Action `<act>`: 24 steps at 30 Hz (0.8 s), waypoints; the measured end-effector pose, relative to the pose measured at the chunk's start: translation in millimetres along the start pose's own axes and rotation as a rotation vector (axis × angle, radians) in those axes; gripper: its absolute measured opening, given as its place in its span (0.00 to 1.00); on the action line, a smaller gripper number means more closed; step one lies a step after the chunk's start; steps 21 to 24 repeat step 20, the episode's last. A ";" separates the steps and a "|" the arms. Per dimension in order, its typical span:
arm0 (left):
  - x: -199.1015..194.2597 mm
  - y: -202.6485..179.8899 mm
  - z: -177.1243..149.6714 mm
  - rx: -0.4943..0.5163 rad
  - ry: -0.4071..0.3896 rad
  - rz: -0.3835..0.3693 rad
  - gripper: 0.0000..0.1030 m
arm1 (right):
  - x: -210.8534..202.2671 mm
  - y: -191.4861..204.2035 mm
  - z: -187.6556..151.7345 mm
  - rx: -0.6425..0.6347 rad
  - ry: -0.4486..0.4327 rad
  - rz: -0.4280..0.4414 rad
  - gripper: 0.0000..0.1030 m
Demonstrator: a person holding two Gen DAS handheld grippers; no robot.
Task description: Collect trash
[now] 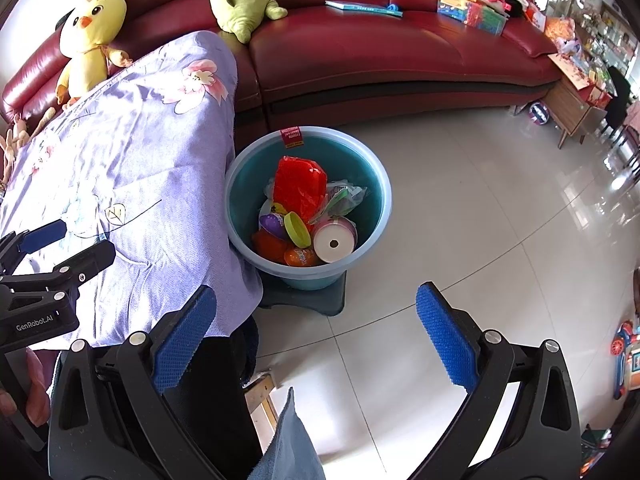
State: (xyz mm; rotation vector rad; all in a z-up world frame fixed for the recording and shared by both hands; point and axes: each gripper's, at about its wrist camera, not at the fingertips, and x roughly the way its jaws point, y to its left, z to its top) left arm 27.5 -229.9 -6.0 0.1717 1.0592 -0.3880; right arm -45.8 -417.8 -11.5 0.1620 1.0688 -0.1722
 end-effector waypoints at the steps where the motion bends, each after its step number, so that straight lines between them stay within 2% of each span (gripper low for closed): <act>1: 0.4 -0.1 -0.2 0.000 0.001 0.002 0.94 | 0.7 0.1 -0.3 -0.001 0.000 0.000 0.93; 24: 10.2 7.9 -0.5 -0.029 0.041 0.053 0.96 | 11.7 -3.6 1.7 0.005 0.009 -0.004 0.93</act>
